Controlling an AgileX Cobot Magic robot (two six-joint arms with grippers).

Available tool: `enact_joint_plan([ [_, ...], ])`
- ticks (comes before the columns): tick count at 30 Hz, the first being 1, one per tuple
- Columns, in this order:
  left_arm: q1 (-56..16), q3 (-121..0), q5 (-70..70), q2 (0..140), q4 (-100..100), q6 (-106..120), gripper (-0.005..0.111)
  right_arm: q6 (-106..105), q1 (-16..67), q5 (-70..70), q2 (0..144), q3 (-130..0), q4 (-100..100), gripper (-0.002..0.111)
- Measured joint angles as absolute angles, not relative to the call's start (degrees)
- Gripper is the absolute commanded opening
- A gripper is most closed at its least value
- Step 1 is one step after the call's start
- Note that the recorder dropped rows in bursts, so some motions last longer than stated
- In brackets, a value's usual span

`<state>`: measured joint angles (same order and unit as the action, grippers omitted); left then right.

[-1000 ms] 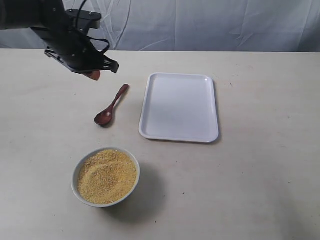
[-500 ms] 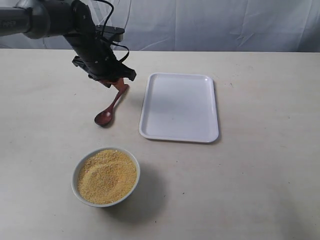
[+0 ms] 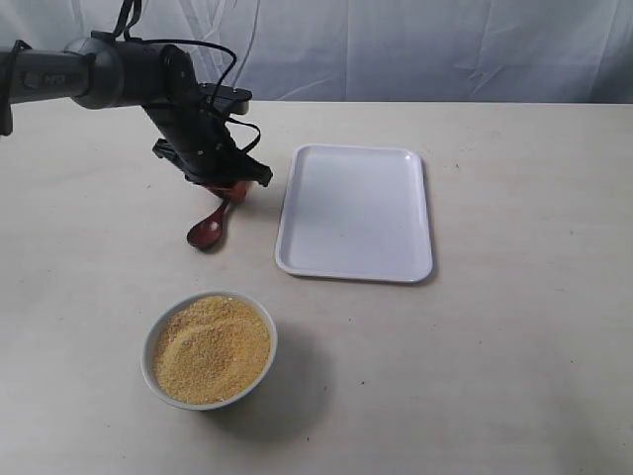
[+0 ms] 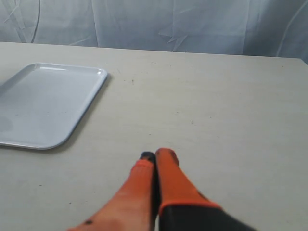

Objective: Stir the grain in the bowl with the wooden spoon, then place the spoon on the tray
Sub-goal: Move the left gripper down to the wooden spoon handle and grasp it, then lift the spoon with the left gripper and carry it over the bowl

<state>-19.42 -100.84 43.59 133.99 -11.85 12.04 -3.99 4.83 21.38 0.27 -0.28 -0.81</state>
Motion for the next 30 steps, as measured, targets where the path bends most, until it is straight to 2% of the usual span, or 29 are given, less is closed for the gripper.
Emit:
enact_joint_plan([
  [2,-19.4,-100.8,43.6,134.0,-11.8,12.2,0.0,-4.0,4.8,21.4,0.3,-0.3,-0.8,0.0],
  [10,-19.4,-100.8,46.9,130.9,-11.7,12.2,0.0,-4.0,4.8,21.4,0.3,-0.3,-0.8,0.0],
  [19,-19.4,-99.9,52.4,116.8,-14.4,12.0,0.0,-4.0,4.8,21.4,0.3,-0.3,-0.8,0.0],
  [23,-19.4,-92.4,49.3,107.7,-19.4,12.0,0.0,-4.0,4.8,21.4,0.3,-0.3,-0.8,0.0],
  [30,-19.4,-70.7,39.2,90.6,-28.4,12.0,0.0,-4.0,4.8,21.4,0.3,-0.3,-0.8,0.0],
])
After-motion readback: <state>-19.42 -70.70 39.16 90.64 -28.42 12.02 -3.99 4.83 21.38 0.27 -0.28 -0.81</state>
